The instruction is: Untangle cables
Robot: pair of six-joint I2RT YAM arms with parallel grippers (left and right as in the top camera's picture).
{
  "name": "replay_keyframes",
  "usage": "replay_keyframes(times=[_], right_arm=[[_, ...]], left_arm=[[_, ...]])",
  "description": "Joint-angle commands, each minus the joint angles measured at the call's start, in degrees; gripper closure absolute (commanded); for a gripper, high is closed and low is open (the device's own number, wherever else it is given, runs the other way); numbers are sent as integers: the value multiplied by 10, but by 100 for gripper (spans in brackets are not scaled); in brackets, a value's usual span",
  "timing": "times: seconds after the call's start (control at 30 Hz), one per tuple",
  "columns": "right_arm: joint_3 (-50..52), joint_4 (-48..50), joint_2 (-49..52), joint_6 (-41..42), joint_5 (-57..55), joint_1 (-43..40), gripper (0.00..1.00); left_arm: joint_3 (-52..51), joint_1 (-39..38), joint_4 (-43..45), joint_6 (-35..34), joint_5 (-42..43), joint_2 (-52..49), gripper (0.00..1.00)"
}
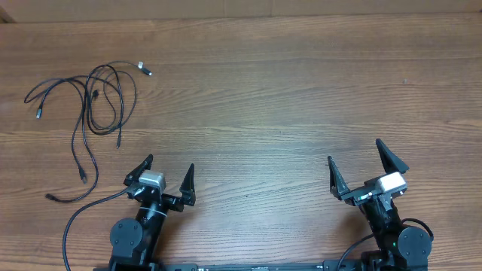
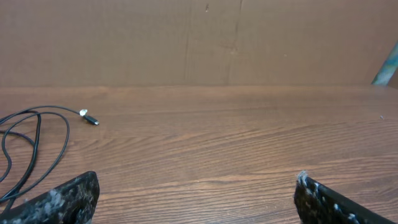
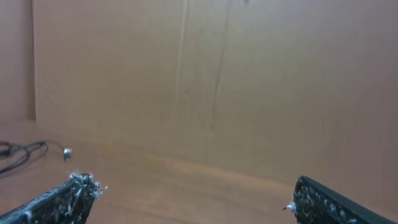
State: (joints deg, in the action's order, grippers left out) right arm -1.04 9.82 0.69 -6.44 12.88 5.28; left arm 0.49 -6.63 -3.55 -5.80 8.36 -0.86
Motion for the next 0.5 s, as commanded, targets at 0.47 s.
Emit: replay_keyframes(times=[0.47], right_arm=[[6,-134,11,4,3,-1,0]], left_arm=[[-2,3,-1,-6,4,6,0]])
